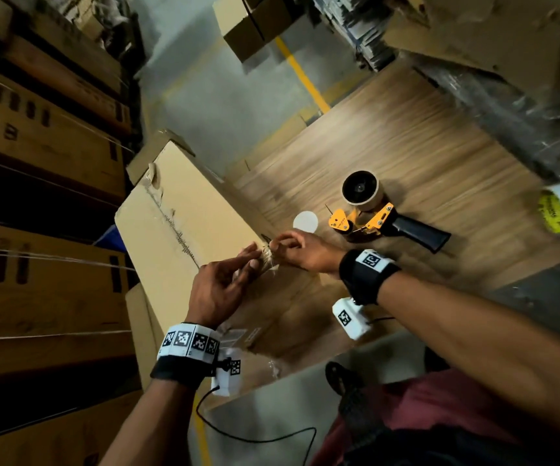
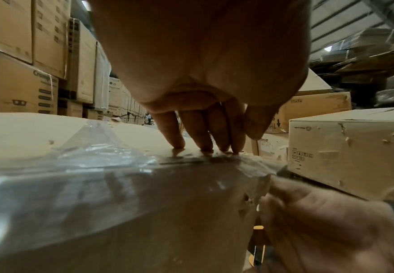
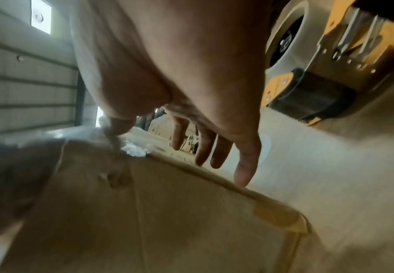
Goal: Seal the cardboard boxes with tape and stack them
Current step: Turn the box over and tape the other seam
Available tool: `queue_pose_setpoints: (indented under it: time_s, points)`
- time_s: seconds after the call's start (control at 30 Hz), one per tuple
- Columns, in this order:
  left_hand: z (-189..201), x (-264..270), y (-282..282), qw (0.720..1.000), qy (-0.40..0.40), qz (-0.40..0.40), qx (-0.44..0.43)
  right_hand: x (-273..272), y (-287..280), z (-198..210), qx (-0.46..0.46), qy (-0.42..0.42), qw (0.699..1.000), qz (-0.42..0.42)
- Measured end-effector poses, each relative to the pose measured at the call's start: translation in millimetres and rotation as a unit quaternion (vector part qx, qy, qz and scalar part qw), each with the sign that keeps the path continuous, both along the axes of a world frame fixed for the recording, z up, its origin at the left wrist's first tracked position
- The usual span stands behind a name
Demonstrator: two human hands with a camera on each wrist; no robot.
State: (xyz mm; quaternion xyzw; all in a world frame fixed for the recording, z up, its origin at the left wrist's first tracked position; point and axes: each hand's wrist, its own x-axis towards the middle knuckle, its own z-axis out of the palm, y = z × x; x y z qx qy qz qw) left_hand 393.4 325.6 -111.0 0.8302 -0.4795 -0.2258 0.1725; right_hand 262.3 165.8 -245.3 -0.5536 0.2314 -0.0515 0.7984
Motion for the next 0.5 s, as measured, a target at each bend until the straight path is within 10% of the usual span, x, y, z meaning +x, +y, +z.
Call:
queue_pose_setpoints:
  time_s: [0.5]
  points:
    - [-2, 51, -5, 0.989, 0.119, -0.079, 0.043, 5, 58, -40, -0.344, -0.067, 0.919, -0.181]
